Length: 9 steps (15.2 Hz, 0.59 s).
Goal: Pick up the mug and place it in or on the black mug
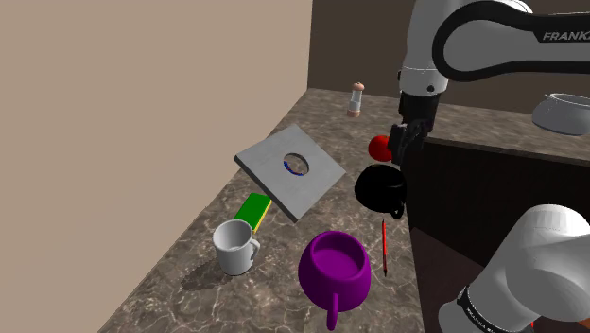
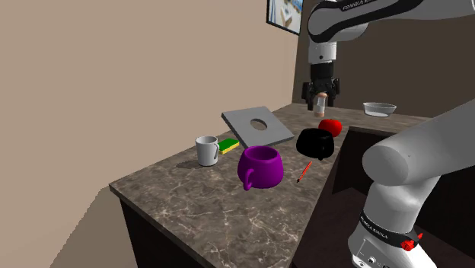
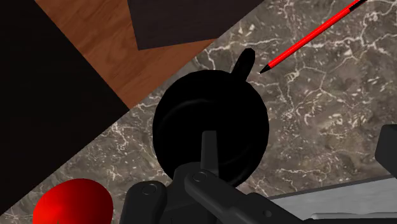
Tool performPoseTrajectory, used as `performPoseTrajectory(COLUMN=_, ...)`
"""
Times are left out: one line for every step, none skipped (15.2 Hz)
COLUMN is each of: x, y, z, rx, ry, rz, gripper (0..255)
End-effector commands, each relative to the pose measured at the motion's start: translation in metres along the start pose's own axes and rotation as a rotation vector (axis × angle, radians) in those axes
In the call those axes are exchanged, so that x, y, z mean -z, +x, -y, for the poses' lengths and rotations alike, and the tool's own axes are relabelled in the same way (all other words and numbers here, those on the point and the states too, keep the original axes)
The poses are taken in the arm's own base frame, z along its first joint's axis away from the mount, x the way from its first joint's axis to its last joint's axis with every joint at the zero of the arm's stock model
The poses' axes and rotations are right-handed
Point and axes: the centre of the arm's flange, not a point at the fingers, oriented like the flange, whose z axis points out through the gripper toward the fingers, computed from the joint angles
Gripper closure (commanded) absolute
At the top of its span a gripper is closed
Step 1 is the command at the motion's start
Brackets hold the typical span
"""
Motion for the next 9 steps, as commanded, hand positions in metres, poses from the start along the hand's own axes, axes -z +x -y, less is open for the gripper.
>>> performPoseTrajectory(x=0.000, y=0.000, z=0.000, rx=0.000, ry=0.000, rz=0.000, gripper=0)
performPoseTrajectory(x=-0.002, y=0.004, z=0.012, rx=0.002, ry=0.000, rz=-0.002, gripper=0)
performPoseTrajectory(x=-0.004, y=0.008, z=0.025, rx=0.005, ry=0.001, rz=-0.005, gripper=0)
performPoseTrajectory(x=-0.006, y=0.011, z=0.037, rx=0.007, ry=0.001, rz=-0.007, gripper=0)
performPoseTrajectory(x=-0.008, y=0.015, z=0.049, rx=0.010, ry=0.002, rz=-0.009, gripper=0)
performPoseTrajectory(x=-0.010, y=0.019, z=0.062, rx=0.012, ry=0.002, rz=-0.012, gripper=0)
performPoseTrajectory(x=-0.012, y=0.022, z=0.074, rx=0.014, ry=0.003, rz=-0.014, gripper=0)
performPoseTrajectory(x=-0.014, y=0.026, z=0.086, rx=0.017, ry=0.003, rz=-0.017, gripper=0)
performPoseTrajectory(x=-0.016, y=0.029, z=0.099, rx=0.019, ry=0.003, rz=-0.019, gripper=0)
